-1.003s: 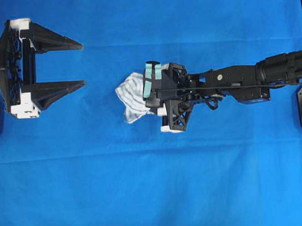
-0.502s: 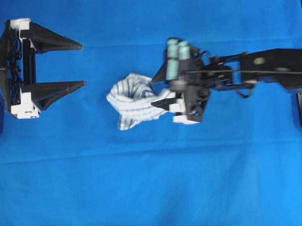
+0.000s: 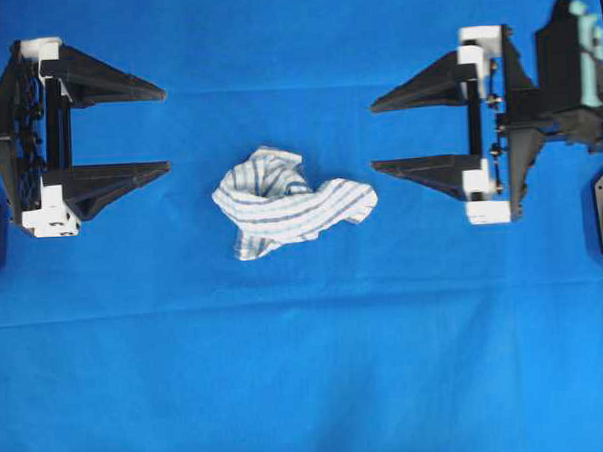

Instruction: Hand over the towel.

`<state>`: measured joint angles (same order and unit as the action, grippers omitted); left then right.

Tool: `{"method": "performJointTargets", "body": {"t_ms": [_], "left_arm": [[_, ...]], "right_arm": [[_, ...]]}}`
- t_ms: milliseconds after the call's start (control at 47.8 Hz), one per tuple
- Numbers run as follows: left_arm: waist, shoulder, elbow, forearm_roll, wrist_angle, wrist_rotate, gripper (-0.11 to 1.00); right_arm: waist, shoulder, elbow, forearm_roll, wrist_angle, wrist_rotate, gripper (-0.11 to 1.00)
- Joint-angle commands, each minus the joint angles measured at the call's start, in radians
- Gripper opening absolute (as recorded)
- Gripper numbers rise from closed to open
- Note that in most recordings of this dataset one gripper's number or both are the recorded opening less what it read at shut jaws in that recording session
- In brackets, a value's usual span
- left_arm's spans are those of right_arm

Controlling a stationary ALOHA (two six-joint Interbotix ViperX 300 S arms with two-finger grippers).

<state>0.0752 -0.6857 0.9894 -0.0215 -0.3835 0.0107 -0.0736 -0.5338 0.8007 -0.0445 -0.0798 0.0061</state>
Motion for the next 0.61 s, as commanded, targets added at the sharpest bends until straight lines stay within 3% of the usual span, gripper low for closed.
{"method": "performJointTargets", "body": {"t_ms": [0, 314, 585], "left_arm": [[-0.003, -0.002, -0.008, 0.0, -0.003, 0.0, 0.93], [-0.003, -0.041, 0.003, 0.0, 0.037, -0.005, 0.93], [-0.003, -0.285, 0.069, 0.0, 0.236, 0.002, 0.93]], "right_arm": [[0.003, -0.009, -0.005, 0.0, -0.02, -0.002, 0.69], [0.002, -0.055, 0.014, 0.0, 0.012, 0.003, 0.69], [0.002, -0.267, 0.109, 0.006, 0.133, 0.006, 0.69]]}}
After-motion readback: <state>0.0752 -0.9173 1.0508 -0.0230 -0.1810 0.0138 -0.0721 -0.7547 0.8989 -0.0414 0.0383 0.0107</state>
